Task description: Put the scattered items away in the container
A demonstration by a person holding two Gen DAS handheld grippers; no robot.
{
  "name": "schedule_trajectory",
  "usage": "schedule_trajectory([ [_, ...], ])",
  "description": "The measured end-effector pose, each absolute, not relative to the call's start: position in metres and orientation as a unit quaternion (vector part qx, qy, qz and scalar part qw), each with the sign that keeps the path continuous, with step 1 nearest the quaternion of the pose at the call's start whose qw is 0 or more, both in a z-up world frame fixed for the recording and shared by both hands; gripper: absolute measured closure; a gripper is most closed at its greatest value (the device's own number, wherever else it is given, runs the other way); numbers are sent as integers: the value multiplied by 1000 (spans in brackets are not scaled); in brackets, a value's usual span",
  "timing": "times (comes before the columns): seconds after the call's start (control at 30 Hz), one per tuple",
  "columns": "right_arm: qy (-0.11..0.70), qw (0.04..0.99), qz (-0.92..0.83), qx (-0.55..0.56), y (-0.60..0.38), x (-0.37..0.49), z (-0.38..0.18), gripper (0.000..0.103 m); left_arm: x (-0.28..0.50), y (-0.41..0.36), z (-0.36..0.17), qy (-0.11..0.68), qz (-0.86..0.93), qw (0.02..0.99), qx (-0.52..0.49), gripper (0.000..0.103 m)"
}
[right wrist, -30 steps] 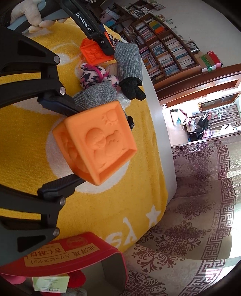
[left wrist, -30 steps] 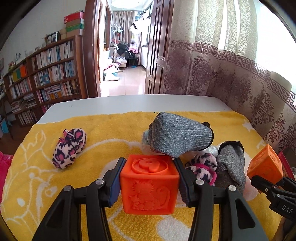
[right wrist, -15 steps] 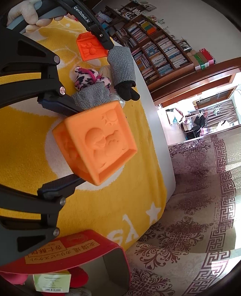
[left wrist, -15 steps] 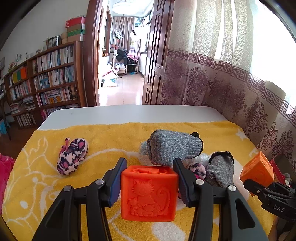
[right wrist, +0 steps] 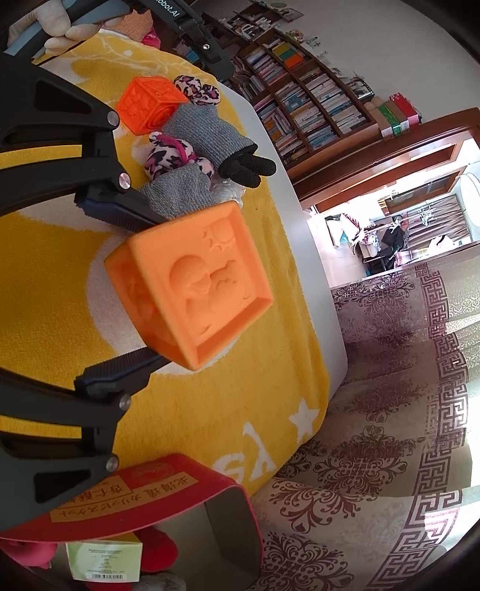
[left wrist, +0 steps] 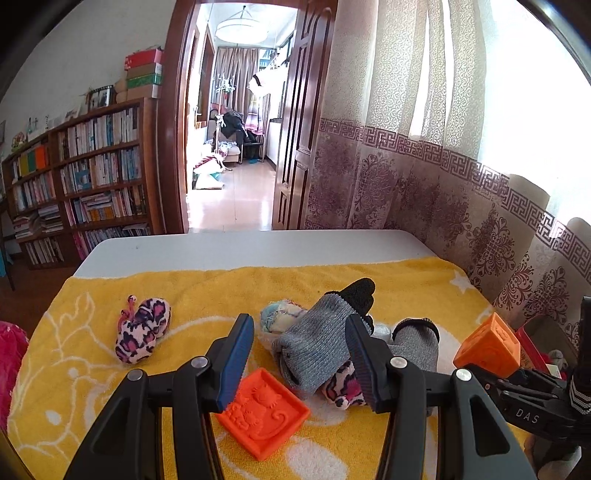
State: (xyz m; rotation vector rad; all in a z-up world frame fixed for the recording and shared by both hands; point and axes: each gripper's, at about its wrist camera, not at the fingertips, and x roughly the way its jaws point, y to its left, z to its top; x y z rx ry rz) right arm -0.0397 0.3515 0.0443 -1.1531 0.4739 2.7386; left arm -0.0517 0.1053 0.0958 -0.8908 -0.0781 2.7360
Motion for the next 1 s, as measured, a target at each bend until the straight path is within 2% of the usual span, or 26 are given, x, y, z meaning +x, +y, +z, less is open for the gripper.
schedule_trajectory([
  [0.23,158,64,905,-391,353,-42,41,38,-68,94,84,-47,917,162,-360,48],
  [0.4,166,60,903,-391,358,-42,41,38,-76,87,67,-27,888,213,-407,46],
  [0.63,172,55,902,-393,360,-42,41,38,-69,72,59,7,879,253,-404,46],
  [0.7,171,55,902,-393,359,-42,41,38,-66,75,58,20,879,261,-399,41],
  [0.77,172,56,901,-393,360,-42,40,38,-62,79,58,36,879,271,-392,32],
  [0.93,175,56,899,-397,362,-42,38,38,-59,86,56,72,883,267,-378,31],
  [1.0,174,56,899,-398,362,-43,38,38,-61,84,55,76,887,257,-377,24],
])
